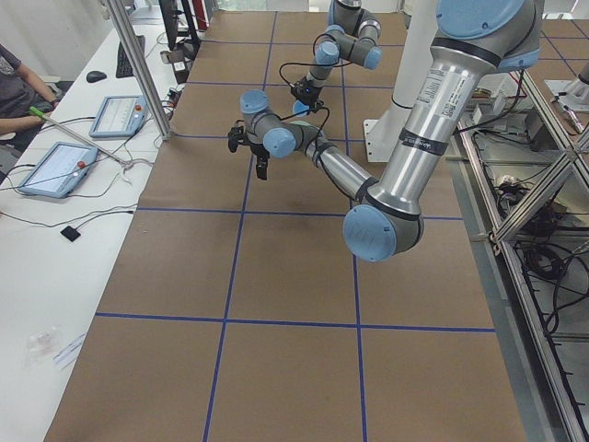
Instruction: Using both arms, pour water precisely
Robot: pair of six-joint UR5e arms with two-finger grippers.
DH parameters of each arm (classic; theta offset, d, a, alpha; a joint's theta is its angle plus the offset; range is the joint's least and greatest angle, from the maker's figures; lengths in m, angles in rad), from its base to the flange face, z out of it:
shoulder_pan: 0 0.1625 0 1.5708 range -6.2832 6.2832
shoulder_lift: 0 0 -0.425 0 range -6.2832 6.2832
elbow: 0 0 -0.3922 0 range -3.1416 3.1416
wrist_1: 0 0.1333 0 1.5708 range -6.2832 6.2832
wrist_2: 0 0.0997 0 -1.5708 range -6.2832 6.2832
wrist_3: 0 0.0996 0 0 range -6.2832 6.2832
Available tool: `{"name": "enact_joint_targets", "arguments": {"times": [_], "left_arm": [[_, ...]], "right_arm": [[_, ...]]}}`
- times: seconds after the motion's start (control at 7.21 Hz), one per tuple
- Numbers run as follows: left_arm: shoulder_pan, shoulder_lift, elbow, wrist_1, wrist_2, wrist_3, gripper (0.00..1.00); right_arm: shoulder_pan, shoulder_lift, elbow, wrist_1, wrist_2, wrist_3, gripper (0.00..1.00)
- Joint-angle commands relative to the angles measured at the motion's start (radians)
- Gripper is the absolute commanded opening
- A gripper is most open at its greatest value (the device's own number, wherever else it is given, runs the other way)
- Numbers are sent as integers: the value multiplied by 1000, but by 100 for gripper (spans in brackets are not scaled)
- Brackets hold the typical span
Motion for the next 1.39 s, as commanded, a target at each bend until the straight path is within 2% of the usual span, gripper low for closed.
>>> {"name": "enact_joint_targets", "arguments": {"times": [0.0,0.55,1.25], "left_arm": [[0,1,0,0,0,-2,100],[0,23,-1,-5,0,-2,100],[0,35,0,-3,0,1,100]], "right_arm": [[-8,25,-10,-60,-39,-61,6],[-31,52,-46,-111,-115,-113,5],[-48,53,-46,-128,-155,-121,5]]}}
